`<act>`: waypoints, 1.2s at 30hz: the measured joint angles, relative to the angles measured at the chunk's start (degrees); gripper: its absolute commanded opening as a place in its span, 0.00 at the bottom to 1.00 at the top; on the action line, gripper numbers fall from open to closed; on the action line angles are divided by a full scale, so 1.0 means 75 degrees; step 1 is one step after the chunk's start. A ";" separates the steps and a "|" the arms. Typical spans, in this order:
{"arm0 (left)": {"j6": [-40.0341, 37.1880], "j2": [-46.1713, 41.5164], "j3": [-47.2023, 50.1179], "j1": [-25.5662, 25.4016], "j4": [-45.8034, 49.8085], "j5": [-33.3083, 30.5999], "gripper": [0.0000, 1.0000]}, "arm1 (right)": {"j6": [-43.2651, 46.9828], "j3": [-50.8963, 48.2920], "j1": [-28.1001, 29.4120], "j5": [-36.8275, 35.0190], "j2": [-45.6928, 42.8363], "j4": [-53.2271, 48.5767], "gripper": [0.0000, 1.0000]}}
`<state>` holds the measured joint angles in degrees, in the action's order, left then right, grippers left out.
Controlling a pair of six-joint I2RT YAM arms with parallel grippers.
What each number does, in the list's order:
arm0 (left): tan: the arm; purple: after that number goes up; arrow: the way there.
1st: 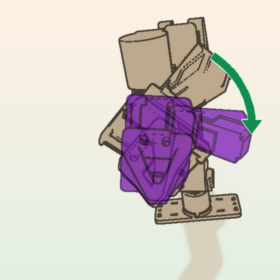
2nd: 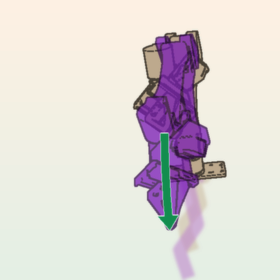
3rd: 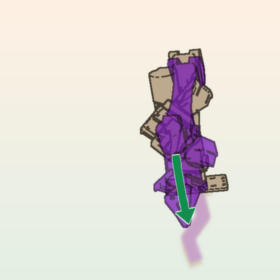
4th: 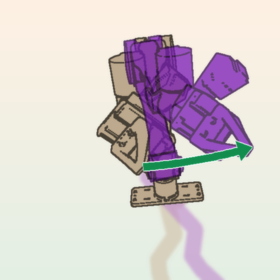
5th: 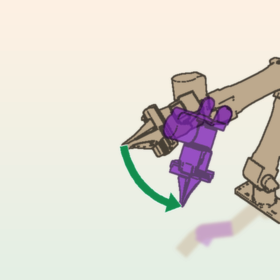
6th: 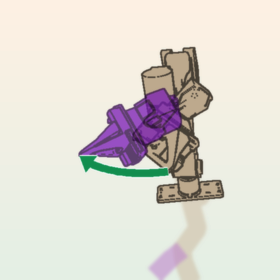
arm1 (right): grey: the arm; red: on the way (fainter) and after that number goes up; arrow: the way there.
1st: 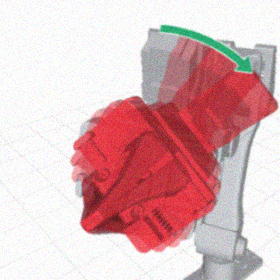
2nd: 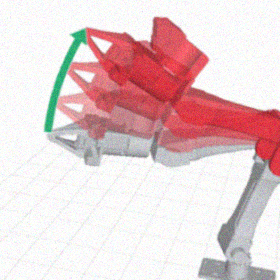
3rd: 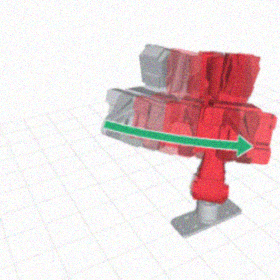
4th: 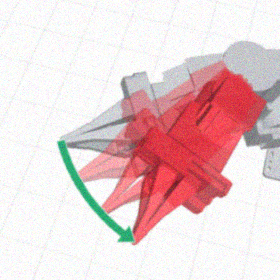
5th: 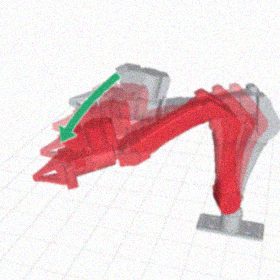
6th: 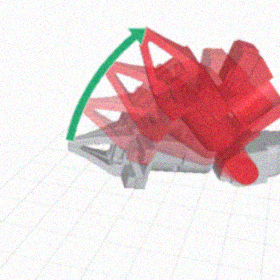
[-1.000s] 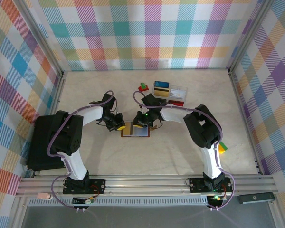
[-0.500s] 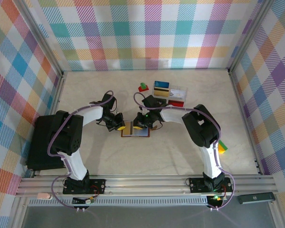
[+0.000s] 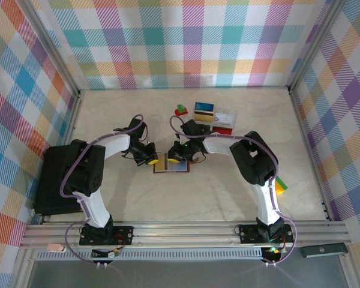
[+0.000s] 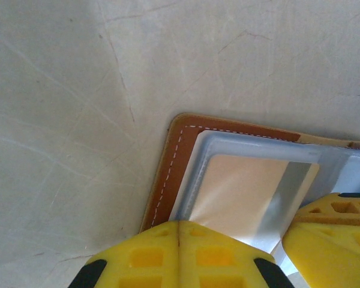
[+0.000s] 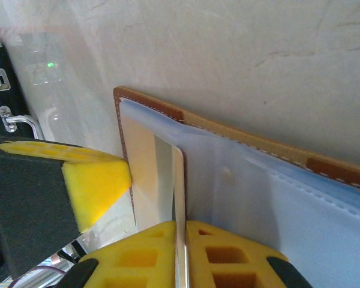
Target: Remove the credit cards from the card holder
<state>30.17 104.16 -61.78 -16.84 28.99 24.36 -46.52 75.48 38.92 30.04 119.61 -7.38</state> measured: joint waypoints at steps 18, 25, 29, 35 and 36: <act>0.0000 0.0000 0.0000 0.0000 -0.0026 0.0015 0.02 | 0.0032 -0.0221 -0.0055 0.0268 0.0108 0.0370 0.13; 0.0000 0.0000 0.0000 0.0000 -0.0023 0.0017 0.02 | 0.0032 -0.0221 -0.0105 0.0466 0.0181 0.0525 0.13; 0.0000 0.0000 0.0000 0.0009 -0.0020 0.0020 0.03 | 0.0029 -0.0221 -0.0105 0.0493 0.0198 0.0592 0.13; 0.0000 0.0000 0.0000 0.0012 -0.0020 0.0023 0.04 | -0.0009 -0.0221 -0.0131 0.0548 0.0213 0.0664 0.12; 0.0000 0.0000 0.0000 0.0012 -0.0017 0.0023 0.04 | -0.0029 -0.0221 -0.0131 0.0545 0.0213 0.0673 0.12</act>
<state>30.17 104.16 -61.78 -16.75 28.86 24.53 -46.74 73.82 37.93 34.13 121.21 -2.33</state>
